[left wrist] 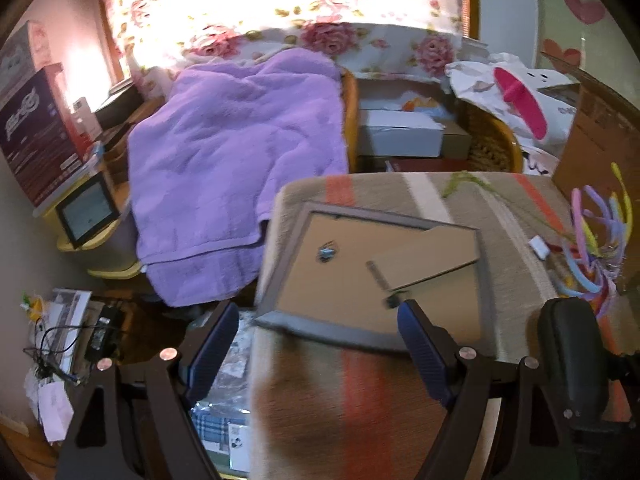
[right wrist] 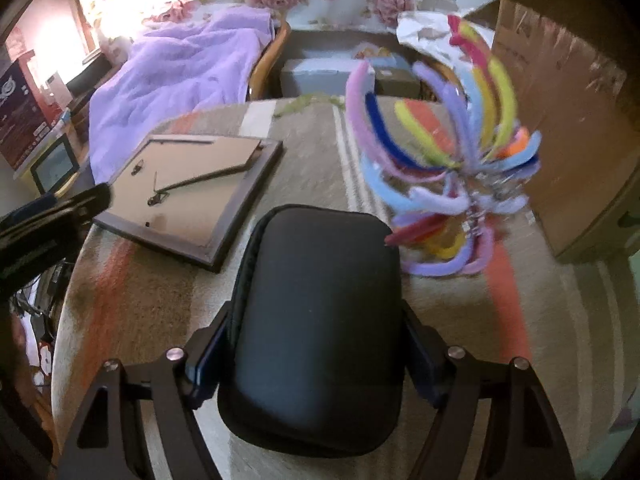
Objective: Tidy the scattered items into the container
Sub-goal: 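Grasp the black zippered case with the right tool, then lift and carry the black case over the cardboard box with the right tool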
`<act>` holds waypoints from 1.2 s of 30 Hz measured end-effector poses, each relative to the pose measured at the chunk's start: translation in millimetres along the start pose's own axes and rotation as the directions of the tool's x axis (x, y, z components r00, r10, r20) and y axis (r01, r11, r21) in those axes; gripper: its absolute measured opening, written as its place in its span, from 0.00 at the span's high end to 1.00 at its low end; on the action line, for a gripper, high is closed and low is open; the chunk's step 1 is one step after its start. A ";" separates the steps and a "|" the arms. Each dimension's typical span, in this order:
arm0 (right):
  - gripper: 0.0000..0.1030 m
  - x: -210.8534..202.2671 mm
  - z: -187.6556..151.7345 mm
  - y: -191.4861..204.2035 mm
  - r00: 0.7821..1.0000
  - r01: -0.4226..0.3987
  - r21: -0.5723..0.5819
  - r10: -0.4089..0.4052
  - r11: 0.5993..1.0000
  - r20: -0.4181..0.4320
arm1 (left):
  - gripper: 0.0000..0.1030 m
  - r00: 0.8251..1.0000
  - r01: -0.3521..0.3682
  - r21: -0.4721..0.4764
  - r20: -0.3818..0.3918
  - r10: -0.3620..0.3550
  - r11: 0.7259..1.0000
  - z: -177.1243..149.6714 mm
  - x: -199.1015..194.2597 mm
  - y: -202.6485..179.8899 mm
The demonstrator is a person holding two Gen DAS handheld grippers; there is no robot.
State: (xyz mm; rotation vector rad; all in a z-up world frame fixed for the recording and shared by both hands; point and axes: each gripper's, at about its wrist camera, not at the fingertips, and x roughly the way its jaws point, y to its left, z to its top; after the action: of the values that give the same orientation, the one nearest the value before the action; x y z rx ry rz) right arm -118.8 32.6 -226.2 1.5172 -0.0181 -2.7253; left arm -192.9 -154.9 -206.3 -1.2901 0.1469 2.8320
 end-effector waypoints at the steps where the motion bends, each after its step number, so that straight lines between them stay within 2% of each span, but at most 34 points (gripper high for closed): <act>1: 0.23 -4.5 0.7 -2.0 1.000 0.002 -0.007 -0.002 1.000 0.009 | 0.18 1.000 0.012 0.008 0.002 -0.012 1.000 2.2 0.3 -6.5; 11: 0.23 -57.6 19.2 -34.2 0.997 -0.008 -0.012 0.009 1.000 0.073 | 0.19 0.996 0.088 0.034 0.012 -0.089 0.996 18.0 5.3 -49.2; 13: 0.23 -68.8 19.7 -36.4 0.996 -0.015 -0.026 0.017 1.000 0.083 | 0.32 0.995 0.101 0.032 0.019 -0.102 0.994 21.3 5.4 -53.6; 14: 0.23 -75.0 19.8 -37.3 0.996 -0.018 -0.035 0.021 0.999 0.088 | 0.46 0.995 0.098 0.034 0.018 -0.099 0.995 22.7 5.6 -55.7; 15: 0.23 -79.9 19.9 -37.6 0.996 -0.025 -0.042 0.028 0.999 0.090 | 0.57 0.995 0.095 0.035 0.013 -0.095 0.995 23.9 6.6 -57.7; 23: 0.23 -120.9 26.3 -49.0 0.992 -0.067 -0.062 0.073 0.996 0.099 | 0.82 0.991 0.131 0.071 -0.002 -0.131 0.989 28.4 11.7 -80.7; 27: 0.23 -143.1 38.1 -64.3 0.991 -0.071 -0.049 0.076 0.996 0.111 | 0.87 0.987 0.162 0.072 -0.006 -0.162 0.984 33.3 15.7 -96.1; 36: 0.23 -195.4 81.8 -95.5 0.981 -0.082 -0.046 0.089 0.996 0.174 | 0.89 0.981 0.194 0.085 -0.017 -0.193 0.977 47.2 30.1 -129.2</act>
State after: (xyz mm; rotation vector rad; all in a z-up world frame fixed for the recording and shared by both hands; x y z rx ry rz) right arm -86.8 133.0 -19.0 1.2317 -0.0329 -2.7640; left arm -240.1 -22.2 -207.9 -1.2267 0.1340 2.6277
